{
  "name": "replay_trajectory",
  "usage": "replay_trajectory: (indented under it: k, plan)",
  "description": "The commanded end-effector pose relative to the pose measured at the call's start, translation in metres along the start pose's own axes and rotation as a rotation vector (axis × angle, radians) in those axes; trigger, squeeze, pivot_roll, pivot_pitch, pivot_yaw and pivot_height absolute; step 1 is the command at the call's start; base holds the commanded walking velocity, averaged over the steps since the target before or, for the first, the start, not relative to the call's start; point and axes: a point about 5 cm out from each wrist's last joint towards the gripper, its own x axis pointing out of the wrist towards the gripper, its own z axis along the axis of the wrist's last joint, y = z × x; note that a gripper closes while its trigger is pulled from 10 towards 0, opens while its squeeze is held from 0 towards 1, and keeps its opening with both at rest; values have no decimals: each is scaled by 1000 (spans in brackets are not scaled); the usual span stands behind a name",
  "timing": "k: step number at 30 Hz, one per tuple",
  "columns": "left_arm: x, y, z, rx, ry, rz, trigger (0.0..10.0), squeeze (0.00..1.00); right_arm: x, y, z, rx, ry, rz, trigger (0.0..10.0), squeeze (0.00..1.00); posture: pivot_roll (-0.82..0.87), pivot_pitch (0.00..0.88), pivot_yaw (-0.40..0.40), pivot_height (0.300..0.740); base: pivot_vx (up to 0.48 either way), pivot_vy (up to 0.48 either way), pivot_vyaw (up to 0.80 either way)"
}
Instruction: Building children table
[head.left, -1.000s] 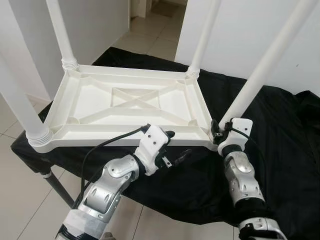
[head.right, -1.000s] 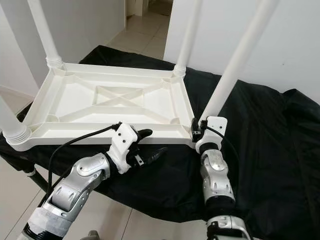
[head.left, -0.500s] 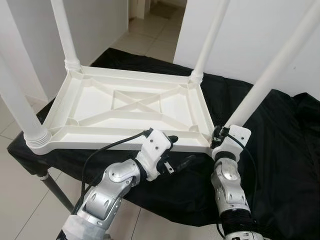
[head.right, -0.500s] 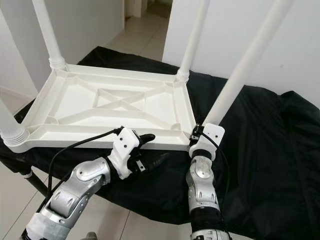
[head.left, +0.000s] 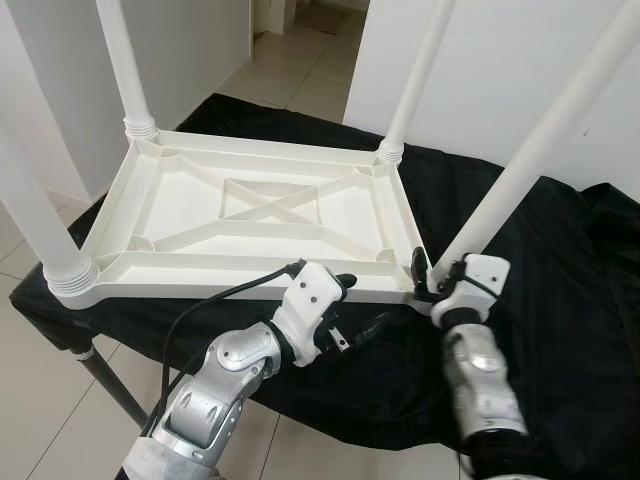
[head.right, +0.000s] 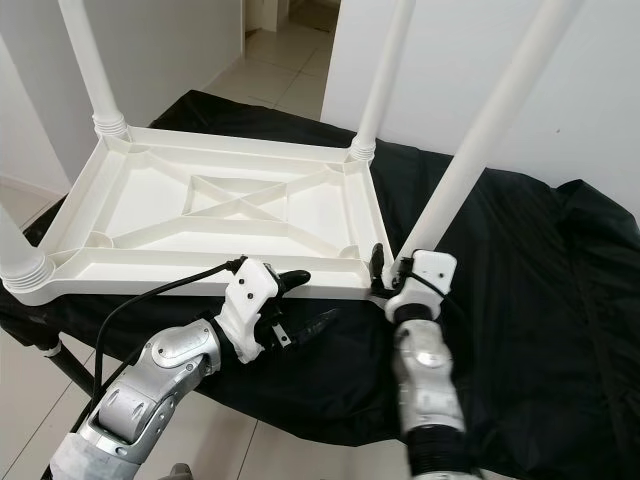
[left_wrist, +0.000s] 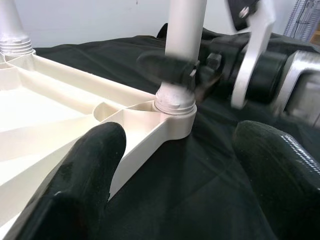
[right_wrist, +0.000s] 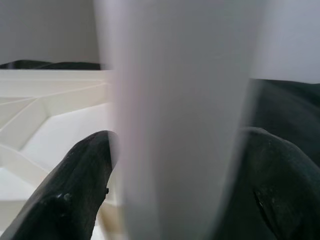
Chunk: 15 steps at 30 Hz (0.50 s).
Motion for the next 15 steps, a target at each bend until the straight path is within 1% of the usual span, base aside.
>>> replay_trajectory:
  k: [1, 3, 6, 7, 8, 9, 10, 11, 13, 14, 15]
  plan:
    - [1, -3, 0, 6, 12, 20, 10000, 0, -2, -8, -2, -1, 12, 55, 10000, 0, 46, 0, -152, 740, 0, 0, 0]
    - [0, -3, 1, 7, 13, 19, 10000, 0, 0, -14, -2, -25, 23, 144, 10000, 0, 45, 0, -146, 740, 0, 0, 0]
    - [0, -4, 2, 7, 14, 19, 10000, 0, 0, -15, -2, -30, 28, 176, 10000, 0, 45, 0, -146, 740, 0, 0, 0]
    - [0, -3, 2, 9, 16, 19, 10000, 0, 2, -17, -1, -34, 33, 203, 10000, 0, 46, 0, -139, 740, 0, 0, 0]
    - [-1, -2, 2, 12, 20, 19, 10000, 0, 4, -19, -1, -42, 41, 260, 10000, 0, 45, 0, -136, 740, 0, 0, 0]
    - [-1, -2, 2, 12, 20, 19, 10000, 0, 4, -19, -1, -42, 41, 260, 10000, 0, 45, 0, -136, 740, 0, 0, 0]
    - [-1, -2, 2, 15, 24, 19, 10000, 0, 6, -20, 0, -43, 50, 306, 10000, 0, 45, 0, -134, 740, 0, 0, 0]
    - [-1, -2, 2, 15, 24, 19, 10000, 0, 6, -20, 0, -43, 50, 306, 10000, 0, 45, 0, -134, 740, 0, 0, 0]
    - [-1, 1, 3, 20, 27, 21, 10000, 0, 13, -22, 2, -62, 65, 393, 10000, 0, 44, 0, -132, 740, 0, 0, 0]
    - [-1, 1, 3, 20, 27, 21, 10000, 0, 13, -22, 2, -62, 65, 393, 10000, 0, 44, 0, -132, 740, 0, 0, 0]
    - [0, 2, 3, 21, 27, 23, 10000, 0, 18, -21, 3, -69, 72, 419, 10000, 0, 43, 0, -130, 740, 0, 0, 0]
